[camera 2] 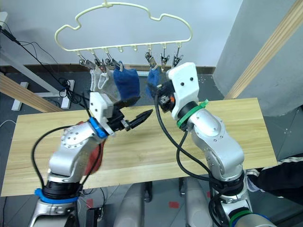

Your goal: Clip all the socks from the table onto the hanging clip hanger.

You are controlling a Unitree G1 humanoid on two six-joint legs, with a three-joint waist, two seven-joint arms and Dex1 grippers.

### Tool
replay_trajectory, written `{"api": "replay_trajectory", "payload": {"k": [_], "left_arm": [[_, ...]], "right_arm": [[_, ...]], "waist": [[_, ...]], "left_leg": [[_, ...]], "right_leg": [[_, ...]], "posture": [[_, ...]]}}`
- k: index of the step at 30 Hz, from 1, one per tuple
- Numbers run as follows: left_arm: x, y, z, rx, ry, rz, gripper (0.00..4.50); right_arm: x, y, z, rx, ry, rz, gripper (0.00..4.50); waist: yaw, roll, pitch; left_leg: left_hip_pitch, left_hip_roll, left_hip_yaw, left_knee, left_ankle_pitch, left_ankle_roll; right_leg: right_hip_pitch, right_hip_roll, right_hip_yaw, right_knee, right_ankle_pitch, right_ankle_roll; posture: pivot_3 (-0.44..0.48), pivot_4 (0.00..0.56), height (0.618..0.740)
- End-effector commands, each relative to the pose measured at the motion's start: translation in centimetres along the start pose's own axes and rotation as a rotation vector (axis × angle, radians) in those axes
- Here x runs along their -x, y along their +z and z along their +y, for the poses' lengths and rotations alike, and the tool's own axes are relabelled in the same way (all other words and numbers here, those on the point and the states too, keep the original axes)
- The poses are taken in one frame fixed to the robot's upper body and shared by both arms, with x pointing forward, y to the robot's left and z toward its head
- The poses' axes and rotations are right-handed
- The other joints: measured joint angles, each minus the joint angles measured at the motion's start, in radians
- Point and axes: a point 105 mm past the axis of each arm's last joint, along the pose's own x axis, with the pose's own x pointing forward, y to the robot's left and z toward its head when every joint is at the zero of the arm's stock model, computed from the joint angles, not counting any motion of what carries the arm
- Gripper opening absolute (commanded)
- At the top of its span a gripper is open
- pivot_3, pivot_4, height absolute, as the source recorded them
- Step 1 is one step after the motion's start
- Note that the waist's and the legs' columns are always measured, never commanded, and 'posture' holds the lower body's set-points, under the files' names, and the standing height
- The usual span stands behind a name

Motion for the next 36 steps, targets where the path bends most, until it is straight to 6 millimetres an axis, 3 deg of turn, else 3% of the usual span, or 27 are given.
{"api": "replay_trajectory", "payload": {"k": [1, 11, 29, 32, 34, 36], "left_arm": [[0.7, 2.5, 0.0, -0.004, -0.072, -0.053, 3.35], [0.3, 4.4, 1.2, -0.067, -0.118, -0.046, 3.35], [-0.5, 5.0, 0.8, -0.058, -0.161, -0.060, 3.35], [-0.6, 5.0, 0.8, -0.059, -0.160, -0.060, 3.38], [-0.7, 4.9, 0.9, -0.061, -0.158, -0.059, 3.38], [-0.7, 4.9, 0.9, -0.062, -0.156, -0.059, 3.38]], "right_arm": [[-0.2, 0.7, -0.3, 0.028, -0.034, -0.048, 2.73], [-1.4, 0.1, -2.5, 0.024, -0.184, -0.049, 2.73], [-2.7, 0.7, -3.2, 0.054, -0.194, -0.085, 2.73], [-2.8, 0.7, -3.2, 0.056, -0.195, -0.088, 2.19], [-2.9, 0.7, -3.2, 0.057, -0.197, -0.088, 1.53], [-2.9, 0.7, -3.3, 0.061, -0.202, -0.088, 1.53]], "waist": [[0.002, 0.000, 0.000], [0.023, 0.000, 0.000], [0.023, 0.000, 0.000], [0.023, 0.000, 0.000], [0.023, 0.000, 0.000], [0.023, 0.000, 0.000]], "left_leg": [[0.000, 0.000, 0.000, 0.000, 0.000, 0.000], [0.000, 0.000, 0.001, -0.001, 0.001, -0.002], [0.000, 0.000, 0.001, -0.001, 0.001, -0.002], [0.000, 0.000, 0.001, -0.001, 0.001, -0.002], [0.000, 0.000, 0.001, -0.001, 0.001, -0.002], [0.000, 0.000, 0.001, -0.001, 0.001, -0.002]], "right_leg": [[0.000, 0.000, 0.000, 0.000, 0.000, 0.000], [-0.001, 0.000, 0.000, -0.001, 0.000, 0.000], [-0.001, 0.000, 0.000, 0.000, 0.000, 0.000], [-0.001, 0.000, 0.000, 0.000, 0.000, 0.000], [-0.001, 0.000, 0.000, 0.000, 0.000, 0.000], [-0.001, 0.000, 0.000, 0.000, 0.000, 0.000]], "posture": [[-0.064, 0.448, 0.735], [-0.046, 0.451, 0.735], [-0.050, 0.451, 0.735], [-0.048, 0.451, 0.735], [-0.048, 0.451, 0.735], [-0.048, 0.451, 0.735]]}}
